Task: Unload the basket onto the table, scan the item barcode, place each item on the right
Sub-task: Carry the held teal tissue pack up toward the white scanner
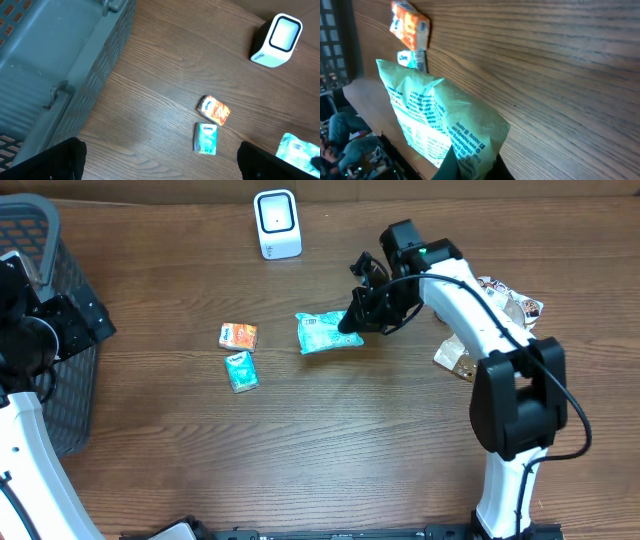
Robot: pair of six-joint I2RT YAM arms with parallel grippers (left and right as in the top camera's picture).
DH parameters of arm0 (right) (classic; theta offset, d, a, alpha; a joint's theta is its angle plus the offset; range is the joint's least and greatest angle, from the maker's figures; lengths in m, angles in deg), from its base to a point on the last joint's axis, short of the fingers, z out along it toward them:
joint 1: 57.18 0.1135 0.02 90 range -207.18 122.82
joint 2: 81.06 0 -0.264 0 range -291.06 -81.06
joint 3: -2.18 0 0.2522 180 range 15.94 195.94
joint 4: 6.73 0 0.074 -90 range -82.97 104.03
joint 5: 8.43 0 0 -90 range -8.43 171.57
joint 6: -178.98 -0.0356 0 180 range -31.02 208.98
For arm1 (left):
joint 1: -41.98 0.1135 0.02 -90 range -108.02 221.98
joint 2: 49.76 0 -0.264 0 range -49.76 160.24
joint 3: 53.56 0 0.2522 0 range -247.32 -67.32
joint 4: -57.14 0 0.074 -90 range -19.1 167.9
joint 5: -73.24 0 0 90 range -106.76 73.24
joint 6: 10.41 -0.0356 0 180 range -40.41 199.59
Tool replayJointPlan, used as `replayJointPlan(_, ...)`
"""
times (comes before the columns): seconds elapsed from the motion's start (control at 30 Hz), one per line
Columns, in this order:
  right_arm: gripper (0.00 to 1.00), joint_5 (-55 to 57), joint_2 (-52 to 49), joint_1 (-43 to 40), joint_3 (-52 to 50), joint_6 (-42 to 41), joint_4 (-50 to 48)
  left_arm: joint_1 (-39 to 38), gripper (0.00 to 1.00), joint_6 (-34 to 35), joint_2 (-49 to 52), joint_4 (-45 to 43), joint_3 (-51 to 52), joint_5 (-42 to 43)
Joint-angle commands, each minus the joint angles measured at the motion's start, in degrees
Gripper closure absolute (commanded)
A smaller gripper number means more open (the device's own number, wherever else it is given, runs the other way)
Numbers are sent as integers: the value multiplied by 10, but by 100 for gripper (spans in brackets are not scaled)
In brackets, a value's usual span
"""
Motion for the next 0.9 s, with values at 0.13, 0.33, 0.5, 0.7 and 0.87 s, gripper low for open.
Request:
replayJointPlan(0.13, 96, -9, 82, -3, 4, 21, 2, 2, 0, 8, 2, -1, -5, 6)
replayJointPlan(0.33, 96, 26, 149, -3, 4, 21, 11, 2, 1, 8, 2, -1, -5, 6)
replayJointPlan(0.5, 96, 36, 192, -2, 3, 46, 19, 2, 0, 8, 2, -1, -5, 6)
replayJointPlan(0.7, 96, 51, 211, -2, 3, 46, 20, 2, 0, 8, 2, -1, -5, 6)
replayJointPlan(0.87, 96, 51, 212, -2, 3, 46, 27, 2, 0, 8, 2, -1, -5, 6)
